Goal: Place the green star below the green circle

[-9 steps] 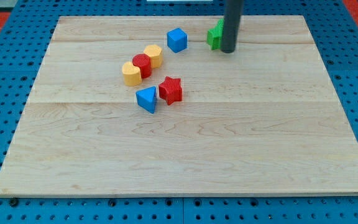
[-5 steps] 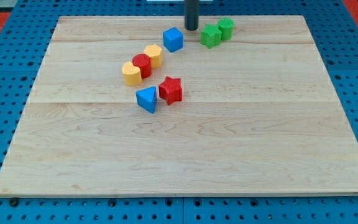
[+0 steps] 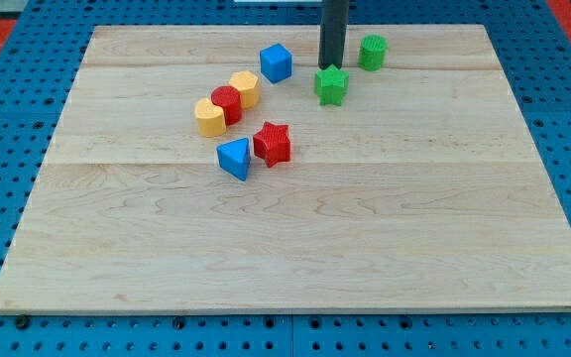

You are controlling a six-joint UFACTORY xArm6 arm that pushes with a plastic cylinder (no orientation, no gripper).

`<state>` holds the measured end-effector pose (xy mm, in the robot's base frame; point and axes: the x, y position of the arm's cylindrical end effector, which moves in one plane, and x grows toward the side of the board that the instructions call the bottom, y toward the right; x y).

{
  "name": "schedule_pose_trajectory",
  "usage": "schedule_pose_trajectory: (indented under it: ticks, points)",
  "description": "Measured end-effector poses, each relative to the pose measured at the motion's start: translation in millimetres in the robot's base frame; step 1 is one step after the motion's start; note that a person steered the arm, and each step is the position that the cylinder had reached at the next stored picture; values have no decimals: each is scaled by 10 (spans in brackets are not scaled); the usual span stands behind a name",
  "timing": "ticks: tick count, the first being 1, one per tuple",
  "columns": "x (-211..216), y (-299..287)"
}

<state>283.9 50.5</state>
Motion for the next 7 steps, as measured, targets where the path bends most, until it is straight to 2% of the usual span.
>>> schedule_pose_trajectory:
  ticks: [1,2,3,4,6,7]
  points:
    - [81,-131]
    - [85,-649]
    - [307,-866]
    - [600,-564]
    - [350,247]
    - [328,246]
